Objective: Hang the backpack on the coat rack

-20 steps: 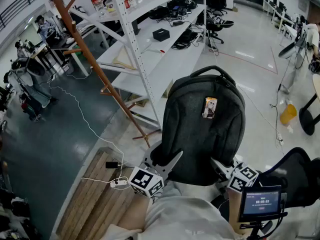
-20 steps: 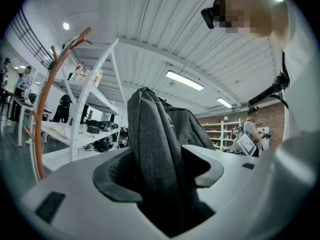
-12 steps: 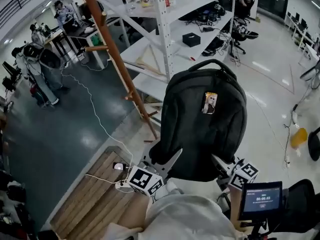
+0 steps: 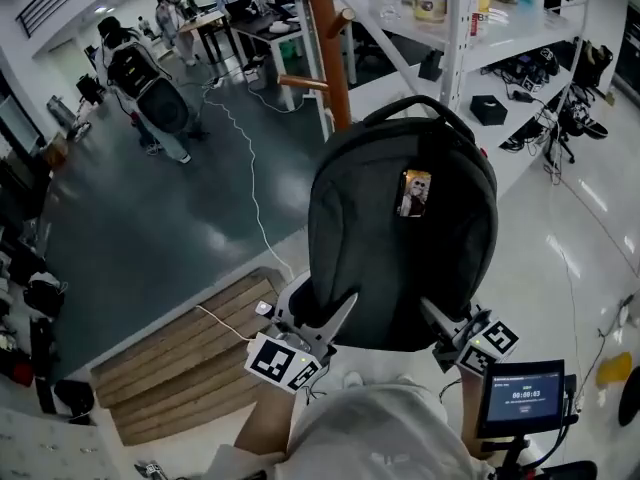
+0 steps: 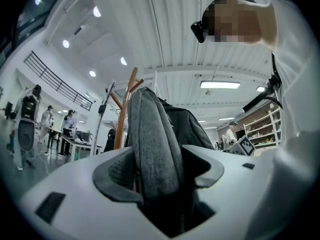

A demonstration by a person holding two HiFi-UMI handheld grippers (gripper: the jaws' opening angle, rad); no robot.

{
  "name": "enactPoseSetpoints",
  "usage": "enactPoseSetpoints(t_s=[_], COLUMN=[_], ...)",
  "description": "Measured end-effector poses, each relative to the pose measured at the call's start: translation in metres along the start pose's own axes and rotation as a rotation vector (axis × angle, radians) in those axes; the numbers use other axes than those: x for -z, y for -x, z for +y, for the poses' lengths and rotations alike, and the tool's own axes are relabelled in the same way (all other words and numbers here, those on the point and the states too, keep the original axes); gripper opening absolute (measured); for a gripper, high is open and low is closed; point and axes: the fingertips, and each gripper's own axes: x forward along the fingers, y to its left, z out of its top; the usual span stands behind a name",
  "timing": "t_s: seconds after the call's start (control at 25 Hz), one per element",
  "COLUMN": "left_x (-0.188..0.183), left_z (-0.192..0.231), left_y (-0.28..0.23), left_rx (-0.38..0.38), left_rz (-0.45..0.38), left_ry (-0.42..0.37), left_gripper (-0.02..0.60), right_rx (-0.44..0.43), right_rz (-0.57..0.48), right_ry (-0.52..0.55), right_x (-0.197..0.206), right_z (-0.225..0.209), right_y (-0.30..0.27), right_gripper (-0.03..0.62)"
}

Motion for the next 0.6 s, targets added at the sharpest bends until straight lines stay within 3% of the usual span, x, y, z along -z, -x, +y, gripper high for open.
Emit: enactPoseSetpoints(t_s=[0.24, 0.6], left_x=[-0.032, -0.078], left_z=[0.017, 0.042], left_y=[-0.006, -0.011], left_rx=[-0.142, -0.228], left_rz=[-0.080, -0.119], left_ry=[-0.098, -0.151], left_gripper=[0.276, 0.276], right_rx=[-0.181, -0.276], right_rz=[-0.022, -0.066], right_ry=[0.058, 0.101], right_x=[-0.036, -0.084], right_z=[-0.013, -0.011], right_y=[-0.042, -0.085], right_gripper=[0.184, 0.184])
